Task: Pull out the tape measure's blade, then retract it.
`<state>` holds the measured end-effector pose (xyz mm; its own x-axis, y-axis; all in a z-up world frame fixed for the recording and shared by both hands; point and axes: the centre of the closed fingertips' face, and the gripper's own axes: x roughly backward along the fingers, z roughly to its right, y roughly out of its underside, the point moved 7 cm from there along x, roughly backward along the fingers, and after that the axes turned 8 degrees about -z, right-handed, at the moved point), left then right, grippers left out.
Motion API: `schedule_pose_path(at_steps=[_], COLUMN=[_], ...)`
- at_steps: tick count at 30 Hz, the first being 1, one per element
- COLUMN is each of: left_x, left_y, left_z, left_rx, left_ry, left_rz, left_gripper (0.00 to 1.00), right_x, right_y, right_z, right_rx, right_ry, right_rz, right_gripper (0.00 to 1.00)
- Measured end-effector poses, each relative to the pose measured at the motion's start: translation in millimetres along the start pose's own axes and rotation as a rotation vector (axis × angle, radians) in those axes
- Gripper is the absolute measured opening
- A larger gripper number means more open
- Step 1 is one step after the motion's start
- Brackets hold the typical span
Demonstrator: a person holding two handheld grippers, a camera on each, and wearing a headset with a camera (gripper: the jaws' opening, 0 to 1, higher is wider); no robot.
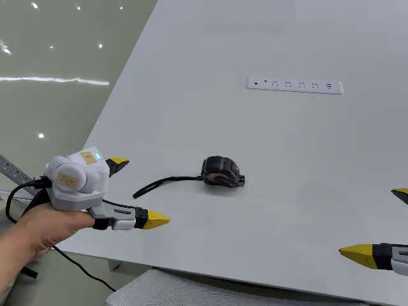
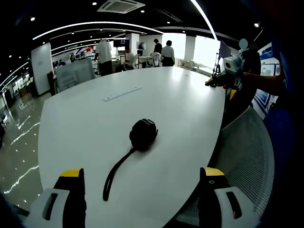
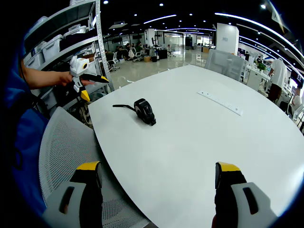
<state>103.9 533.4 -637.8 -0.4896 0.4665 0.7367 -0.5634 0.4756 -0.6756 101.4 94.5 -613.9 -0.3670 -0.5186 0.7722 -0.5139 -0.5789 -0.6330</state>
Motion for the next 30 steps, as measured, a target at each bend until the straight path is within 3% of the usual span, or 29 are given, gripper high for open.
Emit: schedule_pose_path(at_steps=[17, 30], left_x=[11.2, 4.4], left_y=[11.9, 2.8], left_z=[-0.2, -1.6], left_rx=[0.023, -0.001], left_ry=[-0.021, -0.017], left_rz=[-0.014, -0.006], left_gripper=[0.97, 0.95], right_x=[-0.7, -6.5], right_y=[-1.1, -7.7], right_z=[-0.9, 0.9], right_rx=[0.003, 0.022], right_ry=[-0.002, -0.009], right_rz=[0.0, -0.003], right_gripper=[0.97, 0.96])
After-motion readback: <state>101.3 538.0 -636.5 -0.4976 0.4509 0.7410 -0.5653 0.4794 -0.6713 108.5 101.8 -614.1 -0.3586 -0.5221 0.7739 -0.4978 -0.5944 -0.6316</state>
